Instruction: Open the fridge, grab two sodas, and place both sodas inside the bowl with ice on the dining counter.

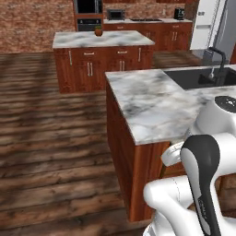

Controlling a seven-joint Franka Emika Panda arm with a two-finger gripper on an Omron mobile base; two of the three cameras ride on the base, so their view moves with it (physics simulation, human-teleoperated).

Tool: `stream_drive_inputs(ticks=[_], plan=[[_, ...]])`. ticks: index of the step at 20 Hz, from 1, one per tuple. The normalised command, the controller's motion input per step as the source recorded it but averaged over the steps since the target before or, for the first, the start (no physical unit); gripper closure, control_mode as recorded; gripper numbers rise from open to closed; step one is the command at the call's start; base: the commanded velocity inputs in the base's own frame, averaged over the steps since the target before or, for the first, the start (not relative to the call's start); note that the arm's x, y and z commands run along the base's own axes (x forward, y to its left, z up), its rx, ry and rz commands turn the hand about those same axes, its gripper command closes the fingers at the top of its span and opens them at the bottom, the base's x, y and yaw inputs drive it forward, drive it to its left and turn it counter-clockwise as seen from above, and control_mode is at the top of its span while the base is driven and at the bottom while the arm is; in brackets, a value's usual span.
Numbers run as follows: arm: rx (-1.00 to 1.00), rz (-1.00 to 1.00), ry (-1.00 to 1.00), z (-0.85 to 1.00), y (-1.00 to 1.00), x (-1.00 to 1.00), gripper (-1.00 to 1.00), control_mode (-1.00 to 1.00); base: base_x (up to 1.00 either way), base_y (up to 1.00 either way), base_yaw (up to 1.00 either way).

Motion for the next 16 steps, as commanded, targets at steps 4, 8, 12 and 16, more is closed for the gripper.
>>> stream_drive_inputs(ticks=[4,8,12,16], plan=[[0.00,0.00,0.00,0.00,0.00,0.00,-1.00,1.00,0.20,1.00,-0.15],[0.00,0.00,0.00,0.00,0.00,0.00,-1.00,1.00,0.12,0.86,-0.13],[0.00,0.00,0.00,0.00,0.00,0.00,-1.00,1.00,0.07,1.00,-0.24],[0.00,0.00,0.00,0.00,0.00,0.00,-1.00,1.00,0.21,0.98,-0.33]])
